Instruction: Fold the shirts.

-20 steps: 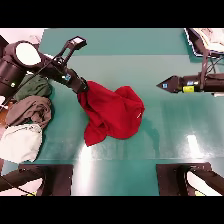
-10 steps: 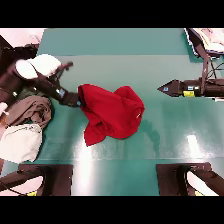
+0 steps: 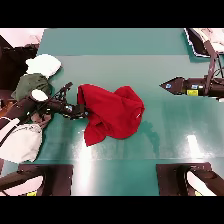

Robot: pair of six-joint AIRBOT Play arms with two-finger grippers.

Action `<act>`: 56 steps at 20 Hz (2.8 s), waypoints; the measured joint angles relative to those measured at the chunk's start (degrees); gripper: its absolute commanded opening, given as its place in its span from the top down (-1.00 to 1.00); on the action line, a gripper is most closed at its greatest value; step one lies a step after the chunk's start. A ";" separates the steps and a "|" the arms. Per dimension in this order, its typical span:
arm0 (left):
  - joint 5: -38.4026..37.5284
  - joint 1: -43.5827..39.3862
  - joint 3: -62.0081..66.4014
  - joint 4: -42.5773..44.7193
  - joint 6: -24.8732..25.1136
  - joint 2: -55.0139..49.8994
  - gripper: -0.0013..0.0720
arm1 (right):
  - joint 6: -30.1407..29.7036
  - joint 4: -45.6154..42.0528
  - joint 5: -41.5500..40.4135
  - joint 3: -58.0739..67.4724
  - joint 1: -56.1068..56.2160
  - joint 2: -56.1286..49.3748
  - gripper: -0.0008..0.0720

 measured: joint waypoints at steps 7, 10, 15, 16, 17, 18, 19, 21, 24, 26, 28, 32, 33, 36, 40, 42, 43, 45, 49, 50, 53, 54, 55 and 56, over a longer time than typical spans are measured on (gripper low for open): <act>4.81 -3.58 -0.55 -2.40 0.74 -2.38 0.90 | 0.52 -0.31 0.52 -2.49 1.51 0.09 0.92; 1.66 -2.64 3.17 0.02 1.09 -2.51 0.90 | 2.25 -0.83 1.81 -6.58 3.45 0.09 0.90; -6.60 -1.53 11.72 8.57 1.60 0.39 0.90 | 7.34 0.81 3.17 -18.53 9.42 0.09 -0.46; -7.32 -1.42 12.74 9.49 1.62 0.87 0.90 | 8.28 2.60 2.80 -21.27 11.32 0.09 -0.33; -7.96 -1.40 13.53 10.16 1.62 1.25 0.90 | 8.96 4.02 1.75 -23.69 13.51 0.09 -0.33; -8.46 -1.31 14.08 10.75 1.64 1.49 0.90 | 9.66 5.79 -0.33 -26.03 16.28 0.09 -0.33; -8.90 -1.31 14.45 11.08 1.66 1.68 0.90 | 10.54 7.23 -3.23 -28.09 19.28 0.09 -0.33; -9.62 -1.29 14.95 11.67 1.68 1.90 0.90 | 12.76 9.31 -9.62 -31.12 24.74 0.09 -0.33; -10.49 -1.29 15.30 12.07 1.70 2.05 0.90 | 16.74 11.04 -19.39 -33.90 31.54 -0.48 -0.33; -10.67 -1.27 15.39 12.22 1.70 2.10 0.90 | 18.67 11.80 -24.11 -34.05 34.77 -2.64 -0.33; -10.95 -1.27 15.43 12.24 1.70 2.12 0.90 | 19.63 12.57 -28.02 -32.57 37.70 -6.03 -0.33; -11.76 -1.27 15.45 12.44 1.73 2.14 0.90 | 20.63 13.60 -34.45 -26.86 41.55 -14.16 0.15; -12.09 -1.27 15.45 12.44 1.75 2.14 0.90 | 20.63 13.46 -35.52 -25.40 41.97 -16.26 0.61; -13.46 -1.16 15.91 12.83 2.05 2.34 0.90 | 18.43 12.59 -37.07 -21.94 42.27 -19.85 0.92; -16.76 1.75 20.90 15.15 2.47 4.02 0.90 | 16.48 6.73 -33.20 -17.84 36.96 -15.04 0.93; -18.95 4.94 24.90 16.06 2.51 5.68 0.90 | 17.92 1.03 -28.83 -14.88 31.17 -9.25 0.93; -20.35 6.67 26.97 16.31 2.54 6.62 0.90 | 19.12 -2.27 -25.83 -12.92 27.67 -5.97 0.93; -22.80 9.53 30.36 16.74 2.56 8.39 0.90 | 20.79 -7.82 -19.96 -8.24 20.68 -0.09 0.93; -27.76 12.09 35.67 14.99 2.62 11.98 0.90 | 21.94 -13.94 -9.57 2.97 9.86 8.68 0.93; -29.05 12.31 37.11 13.68 2.62 12.70 0.90 | 21.97 -14.80 -7.39 6.01 8.04 10.29 0.93; -32.11 12.76 43.04 8.81 2.43 15.26 0.90 | 21.99 -16.02 -1.97 15.17 4.04 13.60 0.93; -32.83 12.85 45.18 6.82 2.23 16.13 0.90 | 21.99 -16.31 -0.17 18.47 2.89 14.27 0.93; -33.29 12.90 47.41 4.68 2.14 17.11 0.90 | 21.97 -16.44 1.46 21.46 1.79 14.62 0.93; -33.79 12.90 49.29 2.84 2.03 18.10 0.90 | 21.97 -16.61 3.23 24.74 0.52 14.67 0.93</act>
